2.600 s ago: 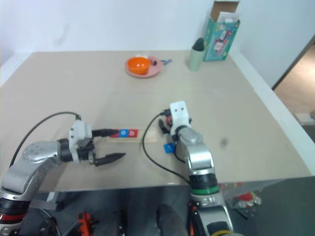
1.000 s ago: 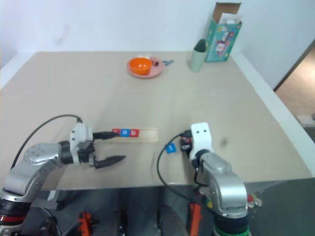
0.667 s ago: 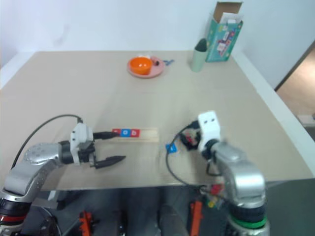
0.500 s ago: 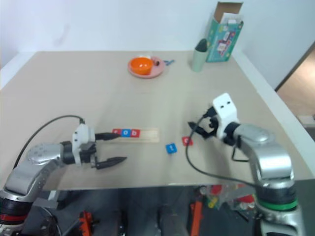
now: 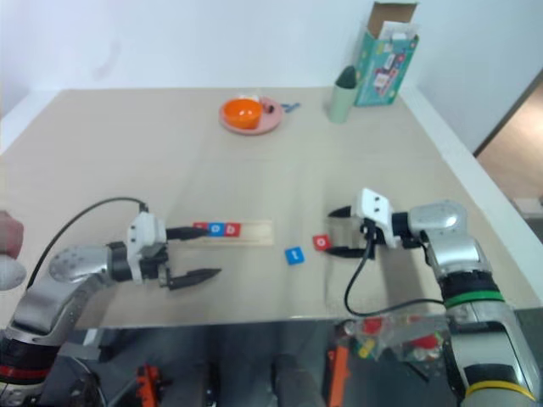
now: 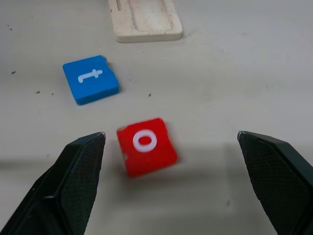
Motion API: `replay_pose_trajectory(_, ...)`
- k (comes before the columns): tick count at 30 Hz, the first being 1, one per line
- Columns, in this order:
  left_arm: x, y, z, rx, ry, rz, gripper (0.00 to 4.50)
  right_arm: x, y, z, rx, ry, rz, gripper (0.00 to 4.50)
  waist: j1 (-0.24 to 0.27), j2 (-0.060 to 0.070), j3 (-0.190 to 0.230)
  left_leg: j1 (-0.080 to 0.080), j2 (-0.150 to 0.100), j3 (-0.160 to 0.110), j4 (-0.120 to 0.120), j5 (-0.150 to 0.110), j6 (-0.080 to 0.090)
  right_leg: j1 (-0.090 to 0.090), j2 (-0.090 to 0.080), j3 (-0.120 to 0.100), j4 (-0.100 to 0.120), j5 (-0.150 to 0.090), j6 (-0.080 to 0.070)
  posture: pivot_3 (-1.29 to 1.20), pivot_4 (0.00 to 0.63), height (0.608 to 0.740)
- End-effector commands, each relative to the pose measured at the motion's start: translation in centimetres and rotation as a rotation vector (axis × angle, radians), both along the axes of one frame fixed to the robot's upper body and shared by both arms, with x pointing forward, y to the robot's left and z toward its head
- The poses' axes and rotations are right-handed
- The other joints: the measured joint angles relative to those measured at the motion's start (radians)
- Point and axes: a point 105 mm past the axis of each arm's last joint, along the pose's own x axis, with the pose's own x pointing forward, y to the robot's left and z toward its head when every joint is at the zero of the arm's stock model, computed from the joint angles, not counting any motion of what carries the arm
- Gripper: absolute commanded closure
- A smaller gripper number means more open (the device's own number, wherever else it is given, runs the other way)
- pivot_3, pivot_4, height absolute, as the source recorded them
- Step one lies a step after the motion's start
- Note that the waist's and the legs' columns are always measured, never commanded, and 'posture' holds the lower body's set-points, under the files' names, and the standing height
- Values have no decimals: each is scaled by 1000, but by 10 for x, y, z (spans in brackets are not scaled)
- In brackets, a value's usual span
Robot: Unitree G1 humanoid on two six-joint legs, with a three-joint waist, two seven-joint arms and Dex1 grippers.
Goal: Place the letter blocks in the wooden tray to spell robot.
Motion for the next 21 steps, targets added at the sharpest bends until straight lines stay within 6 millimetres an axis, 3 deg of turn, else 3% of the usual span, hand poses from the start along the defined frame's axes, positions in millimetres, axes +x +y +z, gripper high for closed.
replay_pose_trajectory(1,-4,1,10,-2,-40,2,0,2,1,1,-9,-10,38,18,1,0,0,0,0,0,0,0,0,0,0,0,0,0,0,0,150,740)
replay_pose_trajectory(7,-6,4,11,-1,-41,15,0,0,1,-12,-20,28,54,18,1,0,0,0,0,0,0,0,0,0,0,0,0,0,0,0,150,740)
replay_pose_trajectory(8,-6,4,11,0,-41,17,0,1,1,-13,-16,27,50,547,1,0,0,0,0,0,0,0,0,0,0,1,0,0,0,0,150,740)
replay_pose_trajectory(15,-6,3,10,1,-38,24,0,4,2,-14,19,29,45,2909,0,0,0,3,0,1,2,1,0,3,0,1,0,1,-1,0,150,740)
replay_pose_trajectory(21,-6,3,10,5,-37,25,0,9,16,0,88,-3,49,3280,-1,0,0,4,0,1,2,2,1,3,0,1,1,2,-2,0,150,740)
